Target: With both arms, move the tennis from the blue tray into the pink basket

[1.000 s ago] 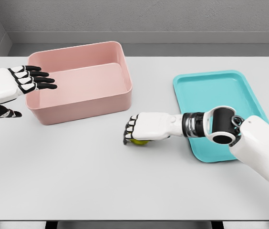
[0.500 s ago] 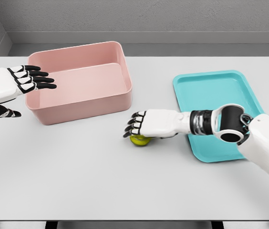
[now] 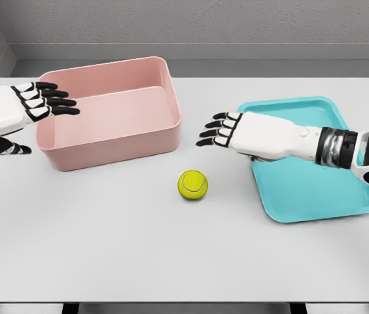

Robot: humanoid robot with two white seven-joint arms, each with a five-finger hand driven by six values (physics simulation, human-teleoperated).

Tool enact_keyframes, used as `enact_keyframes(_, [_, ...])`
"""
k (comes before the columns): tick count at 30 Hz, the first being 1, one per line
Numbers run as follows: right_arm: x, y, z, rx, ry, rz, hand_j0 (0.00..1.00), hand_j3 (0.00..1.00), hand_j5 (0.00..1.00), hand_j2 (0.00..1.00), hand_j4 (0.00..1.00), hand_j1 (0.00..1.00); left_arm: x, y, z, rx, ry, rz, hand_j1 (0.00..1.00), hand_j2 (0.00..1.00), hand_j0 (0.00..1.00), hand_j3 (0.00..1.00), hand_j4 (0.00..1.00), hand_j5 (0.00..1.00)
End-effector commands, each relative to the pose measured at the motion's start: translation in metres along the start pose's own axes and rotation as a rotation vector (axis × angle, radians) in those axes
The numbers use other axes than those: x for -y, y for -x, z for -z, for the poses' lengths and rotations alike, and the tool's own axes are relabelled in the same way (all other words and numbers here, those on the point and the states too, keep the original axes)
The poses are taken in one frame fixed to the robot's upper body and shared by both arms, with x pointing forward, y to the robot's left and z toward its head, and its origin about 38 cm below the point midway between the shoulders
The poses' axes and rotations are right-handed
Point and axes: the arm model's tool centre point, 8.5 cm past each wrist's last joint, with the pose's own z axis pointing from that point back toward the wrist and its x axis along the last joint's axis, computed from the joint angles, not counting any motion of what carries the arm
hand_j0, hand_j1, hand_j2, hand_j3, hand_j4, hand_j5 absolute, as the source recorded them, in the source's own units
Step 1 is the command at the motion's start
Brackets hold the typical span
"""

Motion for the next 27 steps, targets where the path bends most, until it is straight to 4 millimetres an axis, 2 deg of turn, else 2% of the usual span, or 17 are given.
enact_keyframes(1, [0.037, 0.025, -0.045, -0.080, 0.124, 0.022, 1.00, 1.00, 1.00, 1.00, 1.00, 1.00, 0.008, -0.004, 0.010, 0.020, 0.007, -0.024, 1.00, 1.00, 1.00, 1.00, 1.00, 1.00])
enact_keyframes(3, [0.037, 0.031, -0.064, -0.105, 0.161, 0.065, 1.00, 1.00, 1.00, 1.00, 1.00, 1.00, 0.012, -0.004, 0.011, 0.023, 0.028, -0.029, 1.00, 1.00, 1.00, 1.00, 1.00, 1.00])
enact_keyframes(5, [0.023, 0.036, -0.071, -0.119, 0.176, 0.138, 1.00, 1.00, 1.00, 1.00, 1.00, 1.00, 0.014, -0.007, 0.019, 0.040, 0.002, -0.043, 1.00, 1.00, 1.00, 1.00, 1.00, 1.00])
enact_keyframes(8, [0.015, 0.043, -0.097, -0.195, 0.216, 0.170, 1.00, 1.00, 1.00, 1.00, 1.00, 1.00, 0.014, -0.009, 0.025, 0.052, -0.019, -0.048, 1.00, 1.00, 1.00, 1.00, 1.00, 1.00])
enact_keyframes(12, [-0.007, 0.040, -0.100, -0.206, 0.198, 0.228, 1.00, 1.00, 1.00, 1.00, 1.00, 1.00, 0.019, -0.019, 0.051, 0.092, -0.050, -0.037, 1.00, 1.00, 1.00, 1.00, 1.00, 1.00])
enact_keyframes(13, [-0.010, 0.043, -0.110, -0.217, 0.228, 0.266, 1.00, 1.00, 1.00, 1.00, 1.00, 1.00, 0.020, -0.021, 0.059, 0.101, -0.063, -0.024, 1.00, 1.00, 1.00, 1.00, 1.00, 1.00])
enact_keyframes(14, [-0.019, 0.039, -0.112, -0.220, 0.222, 0.290, 1.00, 1.00, 1.00, 1.00, 1.00, 1.00, 0.020, -0.023, 0.062, 0.106, -0.072, -0.020, 1.00, 1.00, 1.00, 1.00, 1.00, 1.00])
enact_keyframes(18, [-0.029, 0.039, -0.114, -0.232, 0.214, 0.315, 1.00, 1.00, 1.00, 1.00, 1.00, 1.00, 0.019, -0.027, 0.074, 0.128, -0.082, -0.024, 1.00, 1.00, 1.00, 1.00, 1.00, 1.00])
enact_keyframes(21, [-0.034, 0.042, -0.126, -0.270, 0.231, 0.332, 1.00, 1.00, 1.00, 1.00, 1.00, 1.00, 0.024, -0.033, 0.084, 0.147, -0.079, -0.032, 1.00, 1.00, 1.00, 1.00, 1.00, 1.00])
enact_keyframes(23, [-0.040, 0.039, -0.116, -0.260, 0.269, 0.365, 1.00, 1.00, 1.00, 1.00, 1.00, 1.00, 0.028, -0.039, 0.095, 0.160, -0.085, -0.026, 1.00, 1.00, 1.00, 1.00, 1.00, 1.00])
enact_keyframes(27, [-0.057, 0.037, -0.109, -0.264, 0.284, 0.421, 1.00, 1.00, 1.00, 1.00, 1.00, 1.00, 0.039, -0.053, 0.117, 0.194, -0.082, -0.007, 1.00, 1.00, 1.00, 1.00, 1.00, 1.00])
